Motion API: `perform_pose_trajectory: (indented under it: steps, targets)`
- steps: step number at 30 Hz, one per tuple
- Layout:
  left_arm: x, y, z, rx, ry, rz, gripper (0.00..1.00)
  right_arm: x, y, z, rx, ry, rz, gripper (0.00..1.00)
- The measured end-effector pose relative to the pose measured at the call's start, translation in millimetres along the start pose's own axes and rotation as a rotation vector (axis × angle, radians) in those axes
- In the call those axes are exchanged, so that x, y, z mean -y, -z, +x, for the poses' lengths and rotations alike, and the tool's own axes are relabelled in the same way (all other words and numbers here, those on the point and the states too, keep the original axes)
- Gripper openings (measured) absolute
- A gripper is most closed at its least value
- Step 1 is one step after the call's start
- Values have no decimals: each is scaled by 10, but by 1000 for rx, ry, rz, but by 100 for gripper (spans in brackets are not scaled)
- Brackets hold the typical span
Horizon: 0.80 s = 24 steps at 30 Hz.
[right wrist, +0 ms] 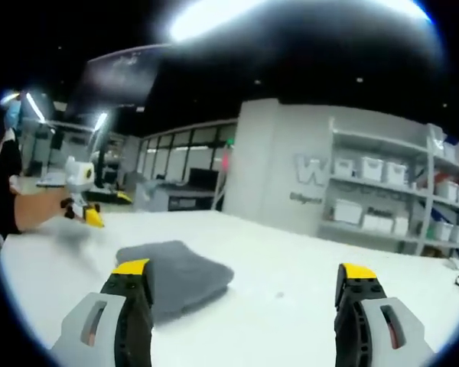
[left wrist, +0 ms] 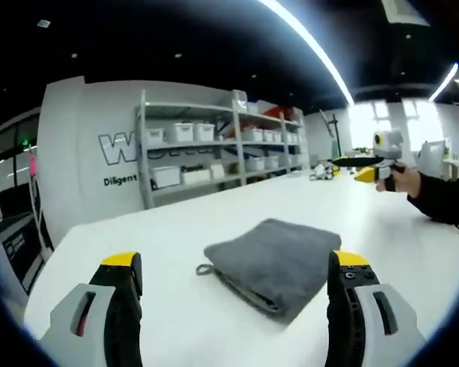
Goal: Open the folded towel by lifting each exposed corner and separating the folded layers until the towel lies flat within the target outline without major curled edges
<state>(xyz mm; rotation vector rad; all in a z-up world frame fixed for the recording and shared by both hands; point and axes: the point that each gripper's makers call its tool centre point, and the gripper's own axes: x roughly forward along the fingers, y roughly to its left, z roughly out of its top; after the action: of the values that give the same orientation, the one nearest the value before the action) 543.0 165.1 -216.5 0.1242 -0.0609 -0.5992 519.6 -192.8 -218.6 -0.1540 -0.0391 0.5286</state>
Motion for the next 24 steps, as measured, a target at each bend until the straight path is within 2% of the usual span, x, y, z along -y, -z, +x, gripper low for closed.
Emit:
perform_pose_trajectory:
  steps: [10,13,16,19,20,23,24]
  targets:
    - [-86,-11,207,3,23,9,100,123,-100,142,27,9,-12,100]
    - [-118,38,279,3,25,20,99,161,-14,258,21,7,-15,100]
    - [-144,68,342,-1,35,19,99,202,-74,361,31,2,-33,100]
    - [-163,158,387,-2,40,9,99,253,-4,466,28,-3,-42,100]
    - [-159,244,423,-11,48,-1,99,250,68,512,16,-6,-39,100]
    - [-161,367,468,-35,55,-1,99,267,132,598,5,-9,-36,100]
    - [-158,424,487,-41,58,-2,99,292,153,626,17,12,-37,100]
